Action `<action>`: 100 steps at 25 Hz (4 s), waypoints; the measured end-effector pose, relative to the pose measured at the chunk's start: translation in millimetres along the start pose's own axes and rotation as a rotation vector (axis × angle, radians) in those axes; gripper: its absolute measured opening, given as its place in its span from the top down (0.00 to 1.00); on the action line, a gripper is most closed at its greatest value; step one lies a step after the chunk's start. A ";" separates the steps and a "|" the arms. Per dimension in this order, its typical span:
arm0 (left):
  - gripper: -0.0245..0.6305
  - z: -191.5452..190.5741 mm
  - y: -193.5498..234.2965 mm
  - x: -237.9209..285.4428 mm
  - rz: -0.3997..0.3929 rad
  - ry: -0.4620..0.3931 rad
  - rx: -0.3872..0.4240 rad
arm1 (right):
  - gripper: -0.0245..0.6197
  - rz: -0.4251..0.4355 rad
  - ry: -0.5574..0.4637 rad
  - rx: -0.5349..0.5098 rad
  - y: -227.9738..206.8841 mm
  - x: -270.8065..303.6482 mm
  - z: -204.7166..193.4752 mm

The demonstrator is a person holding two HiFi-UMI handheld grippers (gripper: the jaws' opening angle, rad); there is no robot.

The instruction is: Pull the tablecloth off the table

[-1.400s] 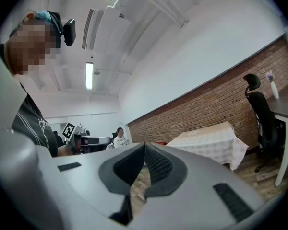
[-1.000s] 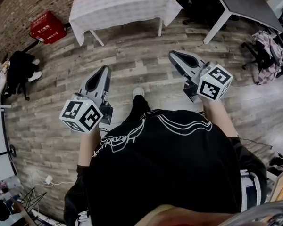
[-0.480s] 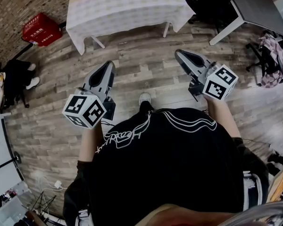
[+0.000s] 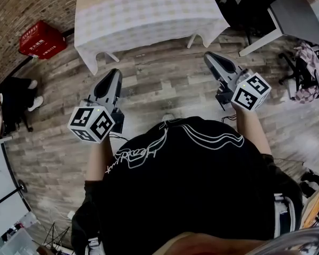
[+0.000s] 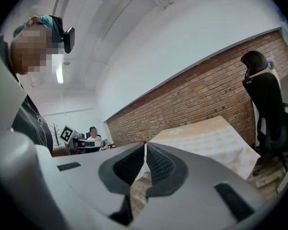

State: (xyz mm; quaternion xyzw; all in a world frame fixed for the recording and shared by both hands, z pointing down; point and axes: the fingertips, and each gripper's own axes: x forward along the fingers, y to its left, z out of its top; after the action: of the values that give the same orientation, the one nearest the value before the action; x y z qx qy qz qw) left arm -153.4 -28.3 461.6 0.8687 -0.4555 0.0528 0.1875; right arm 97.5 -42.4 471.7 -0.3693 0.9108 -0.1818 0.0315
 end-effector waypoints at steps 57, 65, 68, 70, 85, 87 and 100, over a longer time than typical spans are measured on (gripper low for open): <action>0.58 -156.8 517.5 162.2 0.779 0.335 -0.110 | 0.60 -0.854 0.464 0.020 -513.2 133.2 -173.0; 0.76 -155.7 523.1 168.2 0.831 0.332 -0.084 | 0.82 -0.882 0.450 0.016 -519.2 137.0 -173.8; 0.85 -155.3 523.7 163.4 0.853 0.326 -0.089 | 0.87 -0.882 0.438 0.016 -516.4 140.0 -174.8; 0.90 -155.1 522.5 158.7 0.865 0.334 -0.084 | 0.91 -0.878 0.432 0.025 -513.7 141.2 -176.6; 0.95 -147.3 496.1 136.3 0.868 0.359 -0.065 | 0.97 -0.914 0.425 0.023 -482.2 109.8 -166.3; 0.95 -141.0 490.0 132.3 0.860 0.353 -0.047 | 0.96 -0.922 0.421 0.012 -474.8 102.4 -160.6; 0.95 -75.0 450.7 113.0 0.830 0.261 0.043 | 0.96 -0.913 0.341 -0.021 -436.5 74.7 -103.4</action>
State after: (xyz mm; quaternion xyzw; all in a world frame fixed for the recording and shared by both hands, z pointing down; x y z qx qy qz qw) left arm -447.6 -319.5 685.7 0.6019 -0.7373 0.2425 0.1881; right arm 312.1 -350.3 728.5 -0.6962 0.6498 -0.2260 -0.2050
